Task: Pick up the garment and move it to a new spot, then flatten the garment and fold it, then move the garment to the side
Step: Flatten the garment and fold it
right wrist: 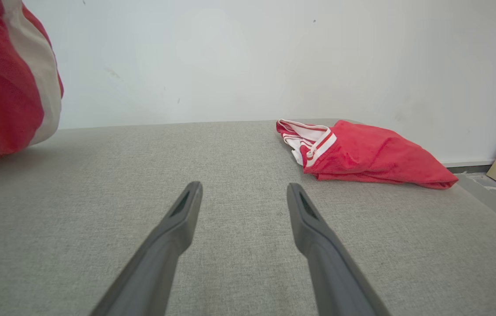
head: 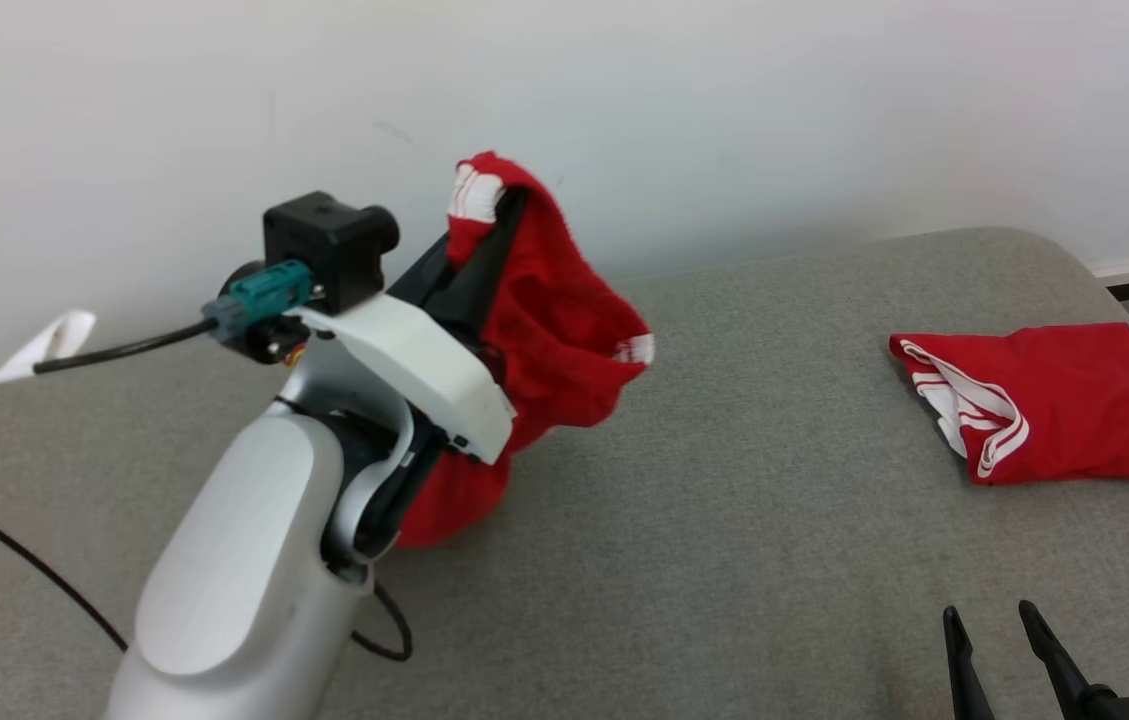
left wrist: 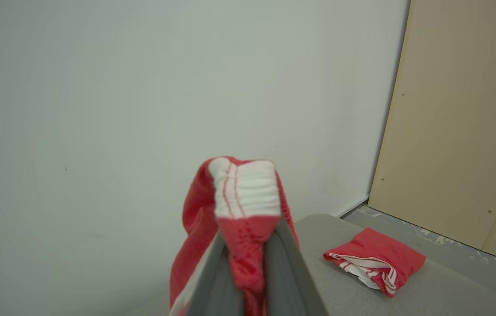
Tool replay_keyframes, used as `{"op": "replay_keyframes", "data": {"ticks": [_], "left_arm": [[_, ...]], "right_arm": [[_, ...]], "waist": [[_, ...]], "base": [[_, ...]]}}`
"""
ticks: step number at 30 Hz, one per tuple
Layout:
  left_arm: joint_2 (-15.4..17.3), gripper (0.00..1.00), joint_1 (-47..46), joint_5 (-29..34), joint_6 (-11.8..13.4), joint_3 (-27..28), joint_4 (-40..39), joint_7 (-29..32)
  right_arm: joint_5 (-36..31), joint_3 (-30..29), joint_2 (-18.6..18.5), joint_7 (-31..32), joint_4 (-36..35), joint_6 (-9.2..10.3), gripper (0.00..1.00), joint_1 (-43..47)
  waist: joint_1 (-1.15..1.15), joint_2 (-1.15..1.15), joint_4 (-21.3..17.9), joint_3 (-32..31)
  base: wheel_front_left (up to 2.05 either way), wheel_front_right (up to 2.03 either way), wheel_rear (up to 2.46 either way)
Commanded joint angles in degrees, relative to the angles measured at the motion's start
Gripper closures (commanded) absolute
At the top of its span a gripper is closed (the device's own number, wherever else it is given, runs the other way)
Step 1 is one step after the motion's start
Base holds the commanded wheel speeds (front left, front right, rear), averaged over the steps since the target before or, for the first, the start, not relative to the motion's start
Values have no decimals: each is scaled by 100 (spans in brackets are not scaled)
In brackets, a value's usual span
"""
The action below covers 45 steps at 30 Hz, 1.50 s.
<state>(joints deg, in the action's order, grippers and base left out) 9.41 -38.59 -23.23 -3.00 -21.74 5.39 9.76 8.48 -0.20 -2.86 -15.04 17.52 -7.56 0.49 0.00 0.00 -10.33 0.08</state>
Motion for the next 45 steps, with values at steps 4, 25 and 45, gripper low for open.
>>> {"op": "replay_keyframes", "data": {"ticks": [4, 25, 45], "left_arm": [[-143, 100, -177, -150, -29, -99, -395, 155], [-7, 100, 1408, -384, 709, 362, -324, -329], [141, 0, 2185, -599, 733, 784, 3096, -1651]], "right_arm": [[23, -3, -11, -15, 27, 16, 0, -24], [135, 26, -11, -15, 68, 16, 0, 34], [-22, 12, -12, -15, 173, 16, 0, -19]], "waist": [[0, 0, -66, -15], [0, 0, -285, 13], [0, 0, 142, 185]], "base": [[0, 0, 0], [0, 0, 0], [0, 0, 0]]}}
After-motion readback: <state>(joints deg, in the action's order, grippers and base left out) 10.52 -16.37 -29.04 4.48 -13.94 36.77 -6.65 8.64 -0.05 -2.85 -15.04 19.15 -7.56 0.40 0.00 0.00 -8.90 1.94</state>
